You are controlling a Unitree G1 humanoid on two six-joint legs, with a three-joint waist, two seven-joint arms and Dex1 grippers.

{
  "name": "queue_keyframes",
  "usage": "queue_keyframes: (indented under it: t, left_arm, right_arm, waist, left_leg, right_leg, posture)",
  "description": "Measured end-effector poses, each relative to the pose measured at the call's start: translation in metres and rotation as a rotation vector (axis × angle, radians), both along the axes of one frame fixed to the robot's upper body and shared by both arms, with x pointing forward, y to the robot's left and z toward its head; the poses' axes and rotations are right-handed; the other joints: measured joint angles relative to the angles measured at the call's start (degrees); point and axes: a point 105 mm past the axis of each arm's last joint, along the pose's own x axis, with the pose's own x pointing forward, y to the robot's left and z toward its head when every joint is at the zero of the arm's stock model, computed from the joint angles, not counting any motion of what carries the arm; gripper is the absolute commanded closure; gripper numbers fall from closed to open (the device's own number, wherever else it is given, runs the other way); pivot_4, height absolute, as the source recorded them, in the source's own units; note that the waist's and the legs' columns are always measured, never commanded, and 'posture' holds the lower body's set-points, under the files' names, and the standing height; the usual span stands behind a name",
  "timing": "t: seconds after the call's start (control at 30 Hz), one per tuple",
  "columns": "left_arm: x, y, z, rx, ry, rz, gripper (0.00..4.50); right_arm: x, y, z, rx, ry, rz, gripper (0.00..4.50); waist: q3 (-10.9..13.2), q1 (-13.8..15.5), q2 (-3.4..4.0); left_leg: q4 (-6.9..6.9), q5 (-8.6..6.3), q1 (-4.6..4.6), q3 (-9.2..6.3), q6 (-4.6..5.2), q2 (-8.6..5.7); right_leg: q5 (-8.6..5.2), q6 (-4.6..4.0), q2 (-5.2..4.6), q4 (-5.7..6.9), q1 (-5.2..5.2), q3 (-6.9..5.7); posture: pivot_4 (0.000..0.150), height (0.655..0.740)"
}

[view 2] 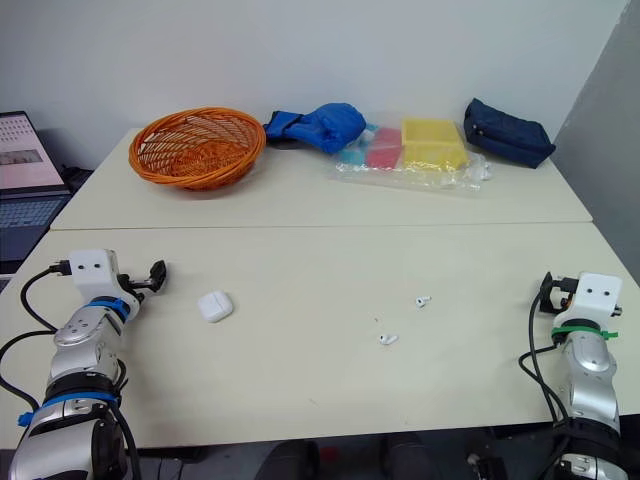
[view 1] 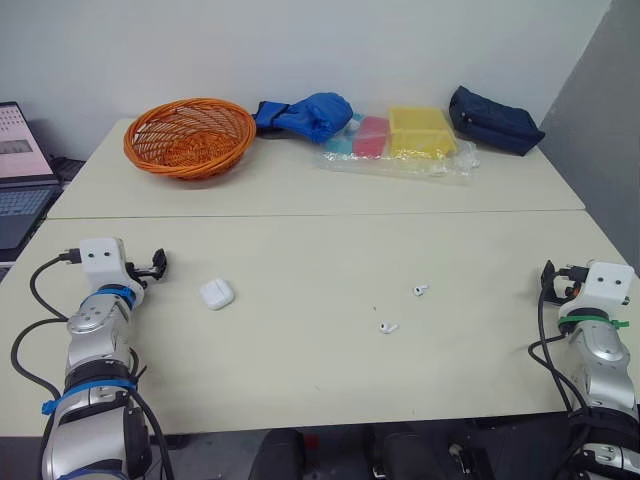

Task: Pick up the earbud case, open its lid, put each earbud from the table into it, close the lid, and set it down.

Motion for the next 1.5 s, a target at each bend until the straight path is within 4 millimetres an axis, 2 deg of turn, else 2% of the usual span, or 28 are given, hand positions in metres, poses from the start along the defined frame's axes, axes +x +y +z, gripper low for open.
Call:
queue_keyframes:
  t: [0.23,0.4,0.53,0.67,0.77,0.83,0.9,1.0,1.1,1.33,1.4,1.5]
  left_arm:
    - [-0.002,0.001,0.004,-0.001,-0.013,-0.026,0.03]
    - [-0.005,-0.015,0.017,0.031,-0.042,-0.200,0.03]
    - [-0.010,-0.026,0.039,0.058,-0.031,-0.381,0.03]
    - [-0.014,-0.054,0.084,0.124,-0.048,-0.623,0.03]
    - [-0.026,-0.088,0.086,0.144,0.025,-0.833,0.03]
    - [-0.039,-0.107,0.069,0.145,0.134,-0.978,0.03]
    - [-0.053,-0.117,0.054,0.144,0.240,-1.087,0.03]
    - [-0.063,-0.117,0.047,0.238,0.360,-1.187,0.03]
    - [-0.060,-0.113,0.041,0.327,0.419,-1.214,0.03]
    - [-0.045,-0.102,0.031,0.333,0.439,-1.168,0.03]
    - [-0.046,-0.099,0.024,0.322,0.468,-1.168,0.03]
    - [-0.049,-0.093,0.017,0.294,0.500,-1.162,0.03]
  right_arm:
    - [0.004,0.000,0.005,-0.007,-0.011,0.005,0.00]
    - [0.013,0.010,0.012,-0.013,-0.023,0.060,0.00]
    - [0.033,0.025,0.033,-0.025,-0.053,0.146,0.00]
    - [0.056,0.067,0.055,-0.062,-0.061,0.390,0.00]
    - [0.060,0.111,0.059,-0.100,-0.021,0.647,0.00]
    - [0.056,0.145,0.061,-0.097,0.001,0.849,0.00]
    - [0.047,0.173,0.065,-0.099,0.020,1.027,0.00]
    - [0.028,0.213,0.075,-0.075,0.046,1.277,0.00]
    - [0.001,0.250,0.085,-0.045,0.086,1.517,0.00]
    - [-0.043,0.301,0.085,-0.036,0.198,1.807,0.00]
    - [-0.048,0.308,0.088,-0.052,0.203,1.838,0.00]
    - [-0.050,0.308,0.089,-0.056,0.217,1.843,0.00]
  waist:
    - [0.0,0.0,0.00]
    - [0.0,0.0,0.00]
    - [0.0,-0.5,-0.01]
    - [0.0,-0.7,-0.03]
    - [0.0,-0.8,-0.01]
    - [0.0,-0.9,-0.01]
    - [0.0,-0.9,-0.03]
    - [0.1,-0.8,-0.01]
    - [0.1,-0.4,0.00]
    - [0.1,0.1,-0.01]
    - [0.1,0.1,-0.01]
    - [0.1,0.1,-0.02]
  left_leg:
    - [0.00,0.00,0.00,0.00,0.00,0.00]
    - [0.00,0.00,0.00,0.00,0.00,0.01]
    - [0.02,0.00,0.00,-0.02,0.00,0.03]
    - [-0.01,0.00,-0.02,-0.07,0.01,0.04]
    - [-0.10,-0.01,-0.02,-0.06,0.02,0.03]
    - [-0.18,-0.01,-0.03,-0.08,0.02,0.04]
    - [-0.20,-0.01,-0.09,-0.15,0.02,0.07]
    - [-0.23,-0.01,-0.09,-0.29,0.02,0.12]
    - [-0.25,0.00,-0.06,-0.38,0.02,0.18]
    - [-0.24,-0.01,-0.14,-0.30,0.02,0.23]
    - [-0.24,-0.01,-0.16,-0.28,0.02,0.23]
    - [-0.24,-0.01,-0.19,-0.30,0.02,0.23]
  right_leg:
    - [0.00,0.00,0.00,0.00,-0.01,0.00]
    - [0.00,-0.01,0.00,0.00,0.00,0.00]
    - [0.00,-0.03,0.02,0.05,-0.03,0.00]
    - [-0.05,-0.10,0.05,0.06,-0.04,-0.03]
    - [-0.09,-0.12,0.03,0.02,-0.04,-0.02]
    - [-0.13,-0.16,0.03,-0.02,-0.07,-0.03]
    - [-0.20,-0.28,0.06,0.01,-0.16,-0.07]
    - [-0.29,-0.44,0.13,0.12,-0.19,-0.11]
    - [-0.34,-0.54,0.20,0.20,-0.18,-0.18]
    - [-0.37,-0.57,0.26,0.18,-0.27,-0.26]
    - [-0.37,-0.57,0.26,0.17,-0.30,-0.28]
    - [-0.37,-0.57,0.25,0.16,-0.30,-0.30]
  posture:
    - [0.150,0.7400]
    - [0.150,0.7400]
    - [0.150,0.7400]
    - [0.150,0.7400]
    - [0.150,0.7400]
    - [0.150,0.7400]
    - [0.150,0.7400]
    - [0.150,0.7400]
    - [0.150,0.7400]
    - [0.150,0.7400]
    - [0.150,0.7400]
    - [0.150,0.7400]
